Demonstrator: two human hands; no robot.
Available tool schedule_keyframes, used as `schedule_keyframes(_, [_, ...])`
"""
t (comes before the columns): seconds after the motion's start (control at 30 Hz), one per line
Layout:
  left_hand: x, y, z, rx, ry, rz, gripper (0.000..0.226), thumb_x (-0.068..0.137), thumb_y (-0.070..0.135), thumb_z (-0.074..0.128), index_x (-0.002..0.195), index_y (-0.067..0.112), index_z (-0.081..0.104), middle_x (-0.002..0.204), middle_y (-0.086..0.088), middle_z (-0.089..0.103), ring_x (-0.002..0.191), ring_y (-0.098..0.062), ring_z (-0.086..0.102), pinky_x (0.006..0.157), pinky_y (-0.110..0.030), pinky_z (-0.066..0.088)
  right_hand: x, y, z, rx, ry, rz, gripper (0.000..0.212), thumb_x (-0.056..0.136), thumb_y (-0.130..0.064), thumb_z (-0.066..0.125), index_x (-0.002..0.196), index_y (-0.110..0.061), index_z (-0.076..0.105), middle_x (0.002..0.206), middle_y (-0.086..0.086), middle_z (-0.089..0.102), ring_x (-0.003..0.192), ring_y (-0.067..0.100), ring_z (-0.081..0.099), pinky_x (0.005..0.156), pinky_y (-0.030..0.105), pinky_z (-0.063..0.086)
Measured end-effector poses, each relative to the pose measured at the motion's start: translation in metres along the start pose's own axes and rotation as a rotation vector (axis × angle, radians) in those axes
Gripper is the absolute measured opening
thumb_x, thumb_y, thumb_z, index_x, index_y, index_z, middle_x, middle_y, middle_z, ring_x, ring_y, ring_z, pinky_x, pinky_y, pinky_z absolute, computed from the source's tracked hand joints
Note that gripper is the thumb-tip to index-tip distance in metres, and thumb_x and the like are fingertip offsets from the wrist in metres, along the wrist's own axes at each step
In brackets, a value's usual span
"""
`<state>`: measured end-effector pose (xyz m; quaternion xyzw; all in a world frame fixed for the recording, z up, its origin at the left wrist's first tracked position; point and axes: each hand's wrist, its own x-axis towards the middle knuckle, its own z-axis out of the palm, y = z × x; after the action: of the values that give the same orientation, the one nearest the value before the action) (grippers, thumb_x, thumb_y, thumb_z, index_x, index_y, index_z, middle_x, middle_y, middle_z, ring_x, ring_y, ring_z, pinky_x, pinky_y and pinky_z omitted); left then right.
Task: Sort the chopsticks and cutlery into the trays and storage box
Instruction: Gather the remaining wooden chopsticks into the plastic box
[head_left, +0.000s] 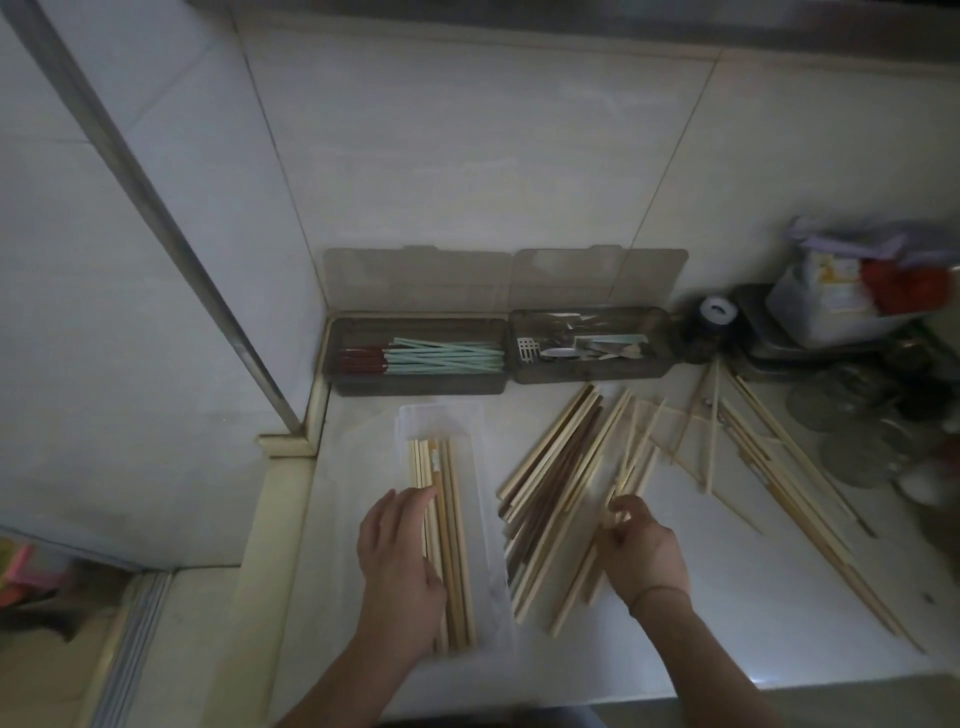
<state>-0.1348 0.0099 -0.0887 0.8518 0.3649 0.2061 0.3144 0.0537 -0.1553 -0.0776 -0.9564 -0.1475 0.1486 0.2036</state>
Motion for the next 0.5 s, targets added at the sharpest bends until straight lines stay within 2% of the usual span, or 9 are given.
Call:
schedule_keyframes(0.1, [0.002,0.005,0.001,-0.002,-0.005,-0.022,0.090,0.060,-0.024,0.053,0.138,0.021,0.048,0.137,-0.001,0.047,0.134,-0.025,0.030,0.109,-0.055,0.037,-0.005,-0.001,-0.021,0.018,0.218,-0.057,0.023,0.089,-0.020,0.055,0.111,-0.025,0.055,0.065,-0.002,0.062,0.055,0.016,0.055,0.051,0.024,0.045])
schedule_keyframes(0.17, [0.005,0.008,0.002,0.029,-0.012,-0.021,0.089,0.059,-0.022,0.054,0.138,0.020,0.049,0.137,-0.002,0.049,0.134,-0.027,0.034,0.108,-0.055,0.037,-0.006,-0.003,-0.045,0.105,0.427,-0.099,0.028,0.090,-0.017,0.057,0.118,-0.019,0.054,0.075,-0.002,0.068,0.059,0.011,0.057,0.057,0.023,0.047])
schedule_keyframes(0.27, [0.008,0.012,0.001,0.075,-0.024,0.007,0.090,0.056,-0.019,0.057,0.136,0.022,0.050,0.135,0.001,0.051,0.131,-0.029,0.038,0.104,-0.053,0.040,0.005,-0.011,-0.089,0.334,0.729,-0.074,0.039,0.087,-0.024,0.065,0.121,-0.005,0.058,0.086,0.005,0.071,0.067,0.005,0.057,0.069,0.008,0.041])
schedule_keyframes(0.3, [0.009,0.013,0.001,0.087,-0.026,0.013,0.091,0.055,-0.019,0.058,0.136,0.023,0.050,0.135,0.002,0.051,0.130,-0.029,0.038,0.104,-0.053,0.041,0.010,-0.018,-0.103,0.453,0.799,-0.051,0.041,0.085,-0.025,0.067,0.119,-0.002,0.060,0.087,0.001,0.073,0.069,-0.003,0.059,0.072,0.001,0.039])
schedule_keyframes(0.33, [0.009,0.013,0.001,0.097,-0.027,0.017,0.091,0.055,-0.019,0.058,0.135,0.024,0.051,0.135,0.002,0.051,0.130,-0.028,0.038,0.103,-0.053,0.041,0.014,-0.028,-0.115,0.624,0.856,-0.039,0.040,0.084,-0.022,0.069,0.118,-0.002,0.060,0.084,-0.010,0.073,0.074,-0.008,0.060,0.075,0.000,0.041])
schedule_keyframes(0.37, [0.009,0.014,0.000,0.100,-0.027,0.019,0.092,0.055,-0.019,0.059,0.135,0.025,0.051,0.135,0.003,0.051,0.130,-0.028,0.037,0.103,-0.053,0.041,0.015,-0.040,-0.125,0.843,0.890,-0.054,0.038,0.084,-0.017,0.069,0.118,-0.005,0.058,0.080,-0.017,0.071,0.077,-0.007,0.064,0.076,0.008,0.049])
schedule_keyframes(0.43, [0.009,0.014,0.001,0.095,-0.025,0.013,0.092,0.056,-0.019,0.059,0.136,0.026,0.050,0.135,0.003,0.050,0.131,-0.028,0.036,0.104,-0.053,0.040,0.013,-0.067,-0.137,1.213,0.883,-0.147,0.029,0.086,-0.011,0.064,0.113,-0.014,0.055,0.079,-0.011,0.068,0.077,0.013,0.069,0.066,0.029,0.058])
schedule_keyframes(0.5, [0.008,0.015,0.001,0.074,-0.016,-0.021,0.093,0.060,-0.018,0.060,0.138,0.028,0.045,0.137,0.004,0.048,0.133,-0.025,0.035,0.107,-0.052,0.039,0.008,-0.095,-0.133,1.347,0.763,-0.252,0.017,0.090,-0.008,0.057,0.105,-0.017,0.054,0.083,0.002,0.064,0.064,0.021,0.064,0.051,0.031,0.053])
